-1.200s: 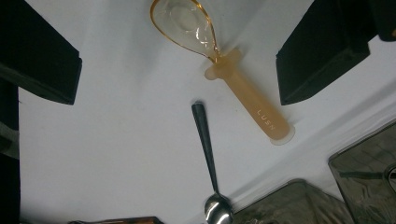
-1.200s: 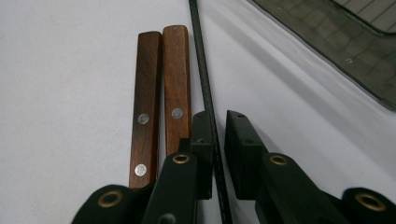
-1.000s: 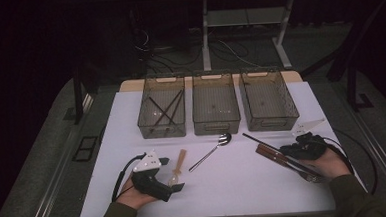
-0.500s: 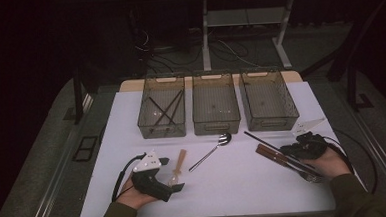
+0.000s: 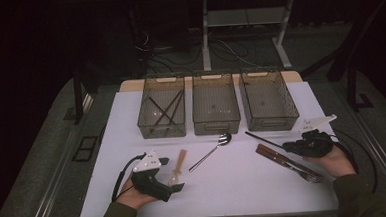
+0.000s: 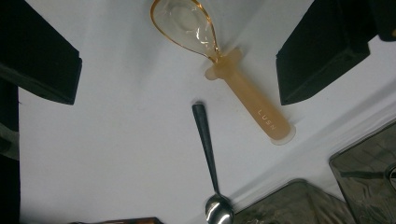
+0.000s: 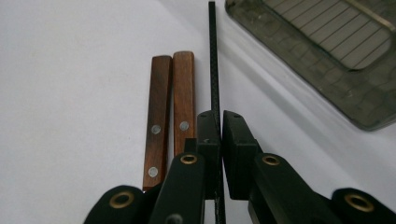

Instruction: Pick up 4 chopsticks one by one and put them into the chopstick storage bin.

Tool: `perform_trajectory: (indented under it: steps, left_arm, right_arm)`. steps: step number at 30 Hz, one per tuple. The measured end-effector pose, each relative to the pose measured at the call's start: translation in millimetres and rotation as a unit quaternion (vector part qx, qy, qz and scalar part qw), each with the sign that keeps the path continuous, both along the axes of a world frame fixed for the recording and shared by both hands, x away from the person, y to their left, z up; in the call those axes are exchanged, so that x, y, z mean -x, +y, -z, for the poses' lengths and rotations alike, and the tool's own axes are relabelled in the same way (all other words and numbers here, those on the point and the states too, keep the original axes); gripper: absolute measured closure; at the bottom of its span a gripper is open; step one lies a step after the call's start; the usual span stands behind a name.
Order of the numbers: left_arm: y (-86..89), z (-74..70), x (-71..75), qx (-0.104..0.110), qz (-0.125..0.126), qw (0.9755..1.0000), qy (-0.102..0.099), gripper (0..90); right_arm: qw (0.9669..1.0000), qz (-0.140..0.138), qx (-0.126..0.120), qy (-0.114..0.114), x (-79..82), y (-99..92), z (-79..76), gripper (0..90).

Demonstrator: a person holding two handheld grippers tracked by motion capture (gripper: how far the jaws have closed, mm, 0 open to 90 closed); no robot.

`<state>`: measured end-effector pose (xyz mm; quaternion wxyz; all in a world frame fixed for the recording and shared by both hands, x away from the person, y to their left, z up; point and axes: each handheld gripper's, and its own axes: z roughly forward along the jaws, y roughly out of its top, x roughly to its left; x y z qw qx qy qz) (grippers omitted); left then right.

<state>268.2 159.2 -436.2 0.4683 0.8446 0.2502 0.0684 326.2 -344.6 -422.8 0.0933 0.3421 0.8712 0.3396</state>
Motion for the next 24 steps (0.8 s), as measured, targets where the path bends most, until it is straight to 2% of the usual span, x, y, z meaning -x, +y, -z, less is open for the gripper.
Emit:
perform_trajectory:
  steps: [12,19,24]
  left_arm:
    - [0.0,-0.1,0.0,0.000,0.000,1.0000,0.000,0.0]
    - [0.1,-0.3,0.2,0.001,-0.001,1.0000,0.001,0.0]
    - [-0.1,-0.2,0.1,0.001,0.000,1.0000,-0.001,0.0]
  right_arm:
    - [0.9982,0.007,-0.053,-0.025,6.9,-7.3,-19.2,85.7]
    - [0.9950,0.007,-0.095,-0.030,10.8,-8.2,-28.5,85.7]
    - [0.9934,0.004,-0.110,-0.033,14.1,-3.9,-35.1,85.6]
